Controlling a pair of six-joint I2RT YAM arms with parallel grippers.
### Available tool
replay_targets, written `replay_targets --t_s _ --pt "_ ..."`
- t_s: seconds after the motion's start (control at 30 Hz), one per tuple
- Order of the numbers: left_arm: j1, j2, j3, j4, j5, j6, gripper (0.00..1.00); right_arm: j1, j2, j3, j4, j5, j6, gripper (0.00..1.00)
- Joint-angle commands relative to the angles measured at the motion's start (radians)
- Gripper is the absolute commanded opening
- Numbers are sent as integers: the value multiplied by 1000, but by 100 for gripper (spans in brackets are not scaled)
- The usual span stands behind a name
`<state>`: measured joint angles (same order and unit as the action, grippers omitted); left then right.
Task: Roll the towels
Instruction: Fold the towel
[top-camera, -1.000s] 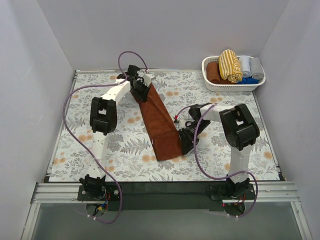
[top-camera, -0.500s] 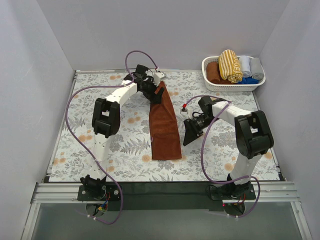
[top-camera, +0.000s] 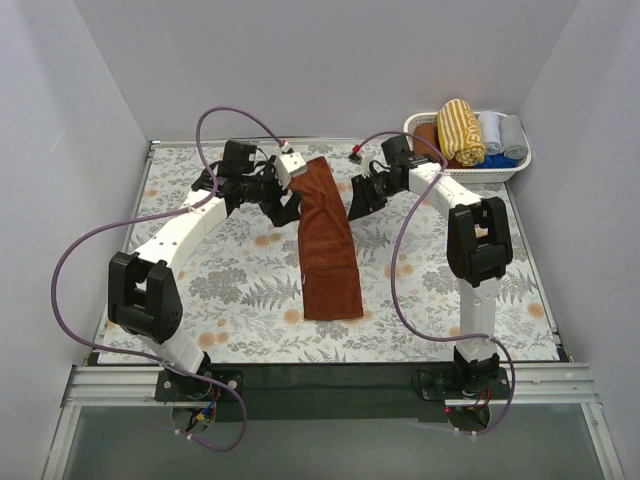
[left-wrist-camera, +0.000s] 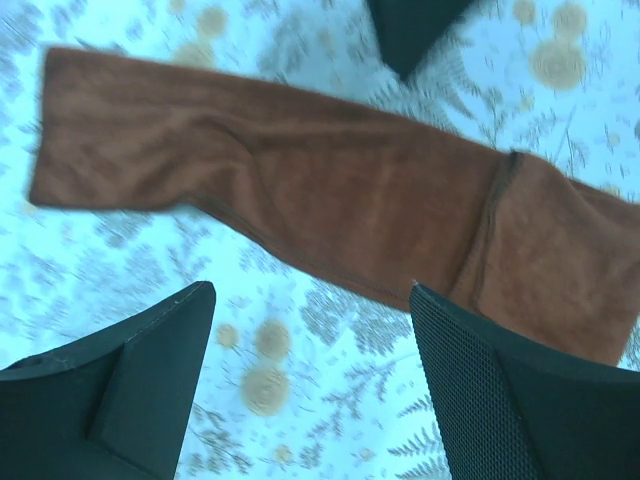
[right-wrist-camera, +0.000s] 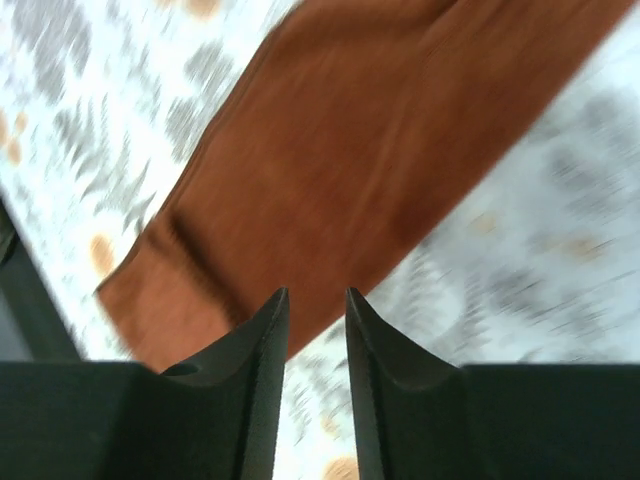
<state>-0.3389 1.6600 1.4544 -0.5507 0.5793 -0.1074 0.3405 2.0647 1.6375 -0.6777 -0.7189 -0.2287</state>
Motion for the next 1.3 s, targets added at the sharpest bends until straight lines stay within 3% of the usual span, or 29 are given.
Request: replay_targets --t_s 0.0,0.03,0.07,0.13,0.23,0.37,0.57,1.03,1.27 --pt "8 -54 -133 6 28 20 73 0 76 152 179 114 147 30" --pt "9 -69 -155 6 25 25 73 0 103 224 220 142 169 27" --pt "9 -94 -169 6 28 26 72 2 127 266 243 238 207 15" --pt "9 -114 -204 11 11 22 72 6 192 355 321 346 319 1" --pt "12 -135 -227 9 -22 6 72 22 264 418 391 453 338 1" --pt "35 -146 -253 -2 -22 -32 72 38 314 435 477 359 371 1" --pt "96 -112 -249 -44 -6 -81 72 69 385 478 569 335 413 1" --pt "189 15 -137 -118 117 -164 71 83 485 415 779 486 618 1" --pt "199 12 -114 -147 108 -167 71 57 511 348 765 524 747 1"
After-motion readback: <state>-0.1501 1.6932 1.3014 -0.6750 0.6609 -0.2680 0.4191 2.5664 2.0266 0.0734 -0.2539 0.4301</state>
